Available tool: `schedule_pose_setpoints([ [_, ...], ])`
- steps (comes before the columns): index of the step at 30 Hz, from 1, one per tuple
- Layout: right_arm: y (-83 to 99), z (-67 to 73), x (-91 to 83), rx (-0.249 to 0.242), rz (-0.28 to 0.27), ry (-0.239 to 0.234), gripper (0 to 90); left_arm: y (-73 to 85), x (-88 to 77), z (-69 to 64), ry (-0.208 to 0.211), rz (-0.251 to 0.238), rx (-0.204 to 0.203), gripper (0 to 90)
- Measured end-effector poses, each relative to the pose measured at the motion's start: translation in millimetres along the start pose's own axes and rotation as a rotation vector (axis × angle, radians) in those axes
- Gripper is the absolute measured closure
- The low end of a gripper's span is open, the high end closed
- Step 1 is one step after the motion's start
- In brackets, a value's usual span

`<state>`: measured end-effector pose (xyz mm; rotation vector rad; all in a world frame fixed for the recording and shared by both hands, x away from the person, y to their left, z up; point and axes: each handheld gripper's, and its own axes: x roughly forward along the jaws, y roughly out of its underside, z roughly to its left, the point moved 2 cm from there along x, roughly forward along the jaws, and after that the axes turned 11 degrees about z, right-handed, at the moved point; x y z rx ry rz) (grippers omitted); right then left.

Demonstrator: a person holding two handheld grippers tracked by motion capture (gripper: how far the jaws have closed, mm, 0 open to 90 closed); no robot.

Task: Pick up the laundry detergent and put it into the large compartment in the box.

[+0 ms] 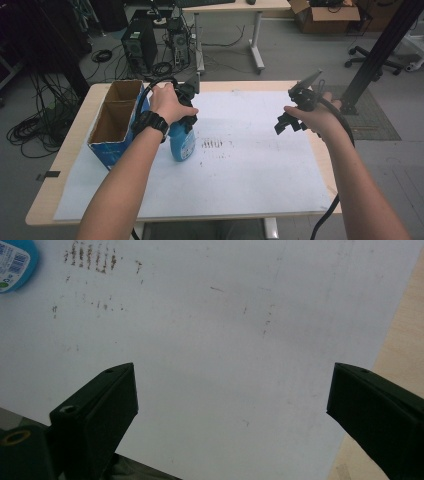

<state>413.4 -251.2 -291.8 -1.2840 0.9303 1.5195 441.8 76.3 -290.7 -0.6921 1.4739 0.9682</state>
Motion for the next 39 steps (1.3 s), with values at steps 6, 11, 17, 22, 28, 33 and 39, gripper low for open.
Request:
schedule_pose_setpoints([
  [6, 0.9, 0.2, -1.2, 0.001, -0.003, -0.002, 6.5, 3.2, -11.5, -1.0, 0.005, -0.004, 0.005, 37.1],
  [11, 1.4, 0.3, -2.2, -0.001, -0.006, -0.002, 6.5, 6.6, -23.1, -0.9, 0.001, -0.011, 0.005, 37.1],
  [17, 2.1, 1.0, -3.0, -0.002, -0.007, -0.003, 6.6, 11.3, -39.0, -0.2, 0.008, -0.018, 0.010, 37.1],
  [22, 2.0, 1.3, -3.3, -0.001, -0.008, -0.004, 6.6, 14.0, -52.4, 0.0, 0.008, -0.029, 0.012, 37.2],
  [28, 1.0, 2.1, -2.9, -0.003, -0.006, -0.006, 6.6, 17.6, -71.0, 1.3, 0.006, -0.038, 0.011, 37.2],
  [33, 0.1, 1.6, -2.6, -0.001, -0.004, -0.007, 6.6, 20.5, -86.1, 3.1, 0.011, -0.047, 0.011, 37.2],
  [39, -0.8, 0.2, -2.0, 0.000, -0.004, -0.009, 6.6, 23.1, -105.0, 6.1, -0.004, -0.050, 0.005, 37.2],
])
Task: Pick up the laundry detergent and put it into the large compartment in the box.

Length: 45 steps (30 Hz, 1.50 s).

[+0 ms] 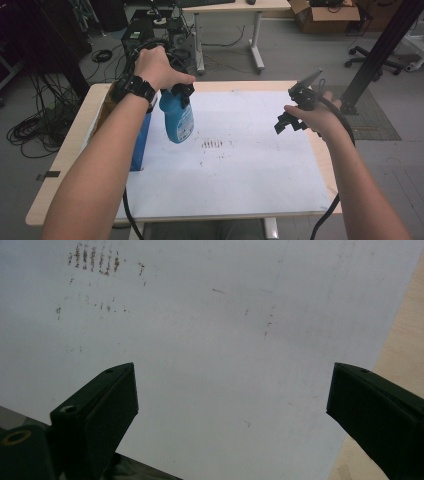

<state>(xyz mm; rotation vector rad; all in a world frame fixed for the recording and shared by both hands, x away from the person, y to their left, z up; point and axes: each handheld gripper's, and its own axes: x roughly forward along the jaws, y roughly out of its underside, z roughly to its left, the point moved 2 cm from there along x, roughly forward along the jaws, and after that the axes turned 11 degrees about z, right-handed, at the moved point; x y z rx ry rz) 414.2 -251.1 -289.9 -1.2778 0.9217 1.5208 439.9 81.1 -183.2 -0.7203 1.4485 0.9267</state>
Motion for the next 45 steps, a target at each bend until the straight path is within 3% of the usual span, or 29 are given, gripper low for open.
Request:
schedule_pose_setpoints([
  [14, -5.0, -0.1, 1.7, -0.008, 0.006, -0.001, 6.7, 6.0, -36.1, 17.2, 0.020, -0.026, -0.032, 37.2],
  [24, -6.7, -4.6, 2.5, 0.001, 0.008, -0.003, 6.8, 14.5, -56.3, 35.8, 0.035, -0.047, -0.077, 37.3],
  [31, -6.6, -9.3, 3.7, 0.007, 0.005, -0.005, 6.9, 29.7, -73.9, 60.1, 0.037, -0.071, -0.134, 37.3],
  [45, -6.4, -12.8, 4.8, 0.016, 0.010, -0.003, 6.9, 68.3, -74.7, 115.0, 0.026, -0.075, -0.269, 37.3],
])
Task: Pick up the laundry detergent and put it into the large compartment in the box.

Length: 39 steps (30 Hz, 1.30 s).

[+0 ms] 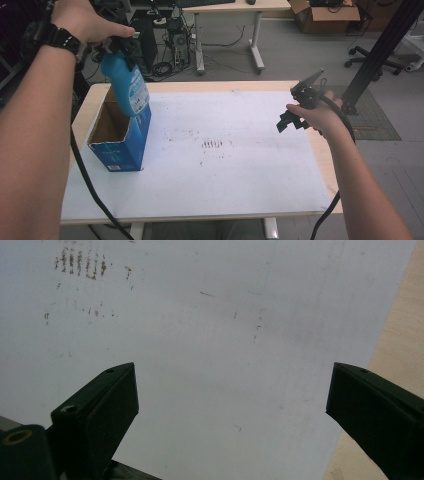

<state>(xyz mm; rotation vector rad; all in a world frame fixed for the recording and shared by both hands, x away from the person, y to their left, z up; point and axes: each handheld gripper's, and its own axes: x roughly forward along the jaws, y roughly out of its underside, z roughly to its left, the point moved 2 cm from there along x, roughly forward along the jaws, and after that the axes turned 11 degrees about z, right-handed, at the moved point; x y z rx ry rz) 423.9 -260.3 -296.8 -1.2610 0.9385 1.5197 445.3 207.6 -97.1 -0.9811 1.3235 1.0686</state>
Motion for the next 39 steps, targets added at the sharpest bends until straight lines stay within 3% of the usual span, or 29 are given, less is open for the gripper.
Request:
schedule_pose_setpoints([
  [11, -1.6, 3.0, 4.6, -0.001, 0.009, -0.001, 7.0, 14.5, 11.0, 34.9, -0.005, -0.012, -0.105, 37.3],
  [26, -0.9, 7.6, 6.6, -0.012, 0.012, 0.001, 7.0, 22.5, 48.0, 46.8, 0.019, -0.019, -0.164, 37.3],
  [39, -0.6, 12.0, 11.9, -0.026, 0.013, -0.001, 7.0, 24.0, 91.2, 54.4, 0.017, 0.017, -0.194, 37.4],
])
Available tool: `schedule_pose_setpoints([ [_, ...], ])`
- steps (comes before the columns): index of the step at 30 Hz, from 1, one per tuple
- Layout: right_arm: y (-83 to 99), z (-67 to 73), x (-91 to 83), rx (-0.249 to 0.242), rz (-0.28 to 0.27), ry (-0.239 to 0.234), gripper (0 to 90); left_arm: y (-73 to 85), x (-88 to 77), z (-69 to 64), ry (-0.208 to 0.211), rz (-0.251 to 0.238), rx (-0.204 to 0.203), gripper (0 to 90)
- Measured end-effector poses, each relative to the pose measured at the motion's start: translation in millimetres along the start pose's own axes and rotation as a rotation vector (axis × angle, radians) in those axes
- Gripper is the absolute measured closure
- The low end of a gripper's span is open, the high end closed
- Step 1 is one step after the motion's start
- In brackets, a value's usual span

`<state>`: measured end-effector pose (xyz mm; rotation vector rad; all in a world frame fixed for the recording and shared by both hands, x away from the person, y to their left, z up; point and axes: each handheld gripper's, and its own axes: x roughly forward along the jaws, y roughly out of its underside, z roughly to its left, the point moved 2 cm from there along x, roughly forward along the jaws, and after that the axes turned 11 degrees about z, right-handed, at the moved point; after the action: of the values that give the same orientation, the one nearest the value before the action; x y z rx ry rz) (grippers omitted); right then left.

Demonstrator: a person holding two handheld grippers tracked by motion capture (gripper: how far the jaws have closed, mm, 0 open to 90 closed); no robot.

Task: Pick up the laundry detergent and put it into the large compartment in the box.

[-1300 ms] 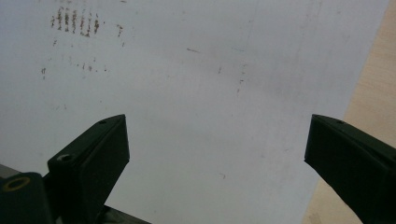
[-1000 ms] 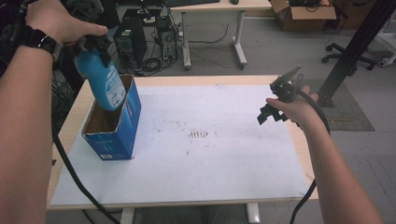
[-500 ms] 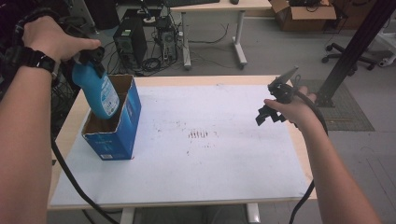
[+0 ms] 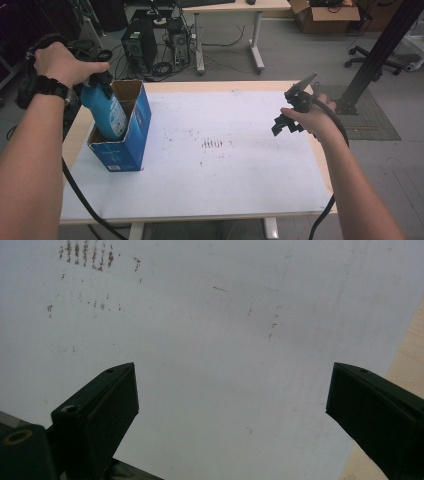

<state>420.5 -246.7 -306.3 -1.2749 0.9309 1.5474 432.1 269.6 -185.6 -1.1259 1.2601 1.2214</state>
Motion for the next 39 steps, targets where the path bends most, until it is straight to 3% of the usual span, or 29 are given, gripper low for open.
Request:
schedule_pose_setpoints([
  [12, -0.8, -2.4, 6.3, -0.002, 0.007, -0.002, 7.0, -8.8, 33.6, -0.9, 0.019, 0.033, -0.001, 37.4],
  [39, 0.4, -6.1, 15.4, 0.006, 0.023, -0.004, 7.2, -15.7, 86.6, -3.5, 0.033, 0.104, 0.011, 37.4],
])
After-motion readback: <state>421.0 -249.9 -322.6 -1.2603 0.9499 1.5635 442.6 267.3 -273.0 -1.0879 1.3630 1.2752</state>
